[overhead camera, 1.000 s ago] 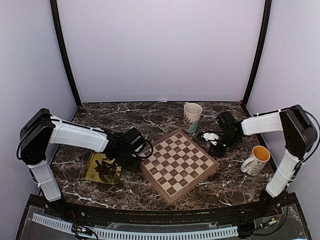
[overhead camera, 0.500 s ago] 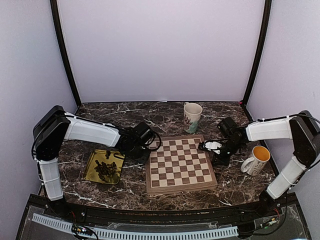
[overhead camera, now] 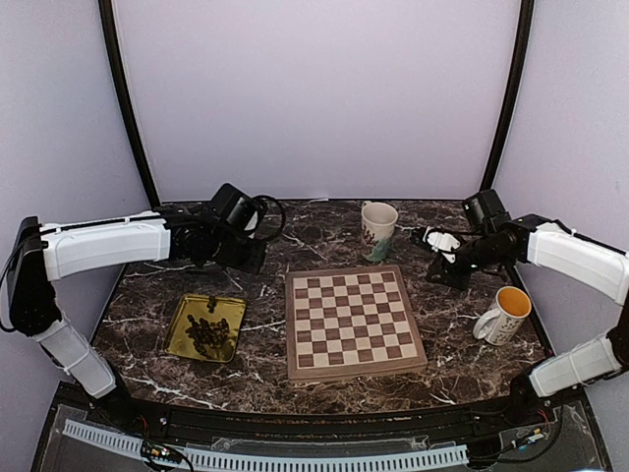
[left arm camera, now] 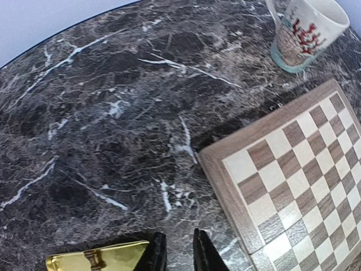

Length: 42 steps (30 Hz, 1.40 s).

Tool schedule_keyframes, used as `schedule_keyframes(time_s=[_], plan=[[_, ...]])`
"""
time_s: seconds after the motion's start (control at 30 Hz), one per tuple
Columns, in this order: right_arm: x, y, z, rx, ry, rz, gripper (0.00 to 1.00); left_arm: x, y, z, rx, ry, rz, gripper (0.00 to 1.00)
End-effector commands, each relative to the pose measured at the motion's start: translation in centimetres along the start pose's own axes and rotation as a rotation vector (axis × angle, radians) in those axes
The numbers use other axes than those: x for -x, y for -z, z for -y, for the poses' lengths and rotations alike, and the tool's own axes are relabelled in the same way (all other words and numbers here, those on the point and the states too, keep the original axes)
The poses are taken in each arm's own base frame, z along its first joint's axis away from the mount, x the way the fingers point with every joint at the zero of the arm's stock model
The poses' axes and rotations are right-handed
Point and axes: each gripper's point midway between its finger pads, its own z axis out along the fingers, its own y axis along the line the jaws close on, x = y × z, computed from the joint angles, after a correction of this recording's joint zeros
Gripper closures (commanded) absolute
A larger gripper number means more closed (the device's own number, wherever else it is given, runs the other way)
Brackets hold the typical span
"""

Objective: Set up the chess pieces on the board
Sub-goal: Adjust the chessboard at the center of the board, then pick up the rook from the storage box.

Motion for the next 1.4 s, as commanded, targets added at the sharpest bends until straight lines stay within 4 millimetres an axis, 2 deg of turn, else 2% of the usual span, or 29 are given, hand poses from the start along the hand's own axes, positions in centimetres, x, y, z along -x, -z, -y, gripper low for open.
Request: schedule_keyframes(time_s=[0.0, 0.2, 0.3, 0.4, 0.57, 0.73, 0.9, 0.97, 1.1, 1.37], plan=[[3.5, 3.1, -0.4, 0.022, -0.030, 0.176, 0.74, -0.3, 1.8, -3.3, 0.070, 0.018, -0.008, 0.79], [5.2, 4.8, -0.1, 0.055, -0.113, 0.374, 0.71, -2.0, 4.1, -6.5, 0.120, 0.078, -0.018, 0.59], [4.6, 4.6, -0.2, 0.079, -0.135, 0.411, 0.70, -3.8, 5.3, -7.4, 0.125, 0.105, -0.052, 0.54], [4.0, 4.7, -0.4, 0.062, -0.130, 0.411, 0.68, -6.3, 6.3, -8.3, 0.141, 0.133, -0.107, 0.53], [3.9, 5.6, -0.2, 0.002, -0.091, 0.435, 0.65, -10.6, 6.7, -9.0, 0.149, 0.191, -0.207, 0.53], [3.4, 4.9, 0.2, -0.002, -0.092, 0.392, 0.64, -12.7, 6.9, -9.3, 0.157, 0.237, -0.253, 0.58], [2.9, 3.9, -0.2, 0.034, -0.087, 0.361, 0.64, -13.3, 5.4, -8.7, 0.117, 0.240, -0.288, 0.59], [2.6, 3.8, -0.4, 0.034, -0.081, 0.358, 0.64, -12.8, 4.4, -9.0, 0.128, 0.214, -0.288, 0.57], [2.4, 4.1, -0.4, 0.009, -0.069, 0.363, 0.63, -12.1, 1.9, -11.2, 0.166, 0.232, -0.324, 0.56], [2.1, 4.1, -0.2, -0.012, -0.064, 0.352, 0.63, -10.6, -1.0, -11.1, 0.114, 0.213, -0.305, 0.58]])
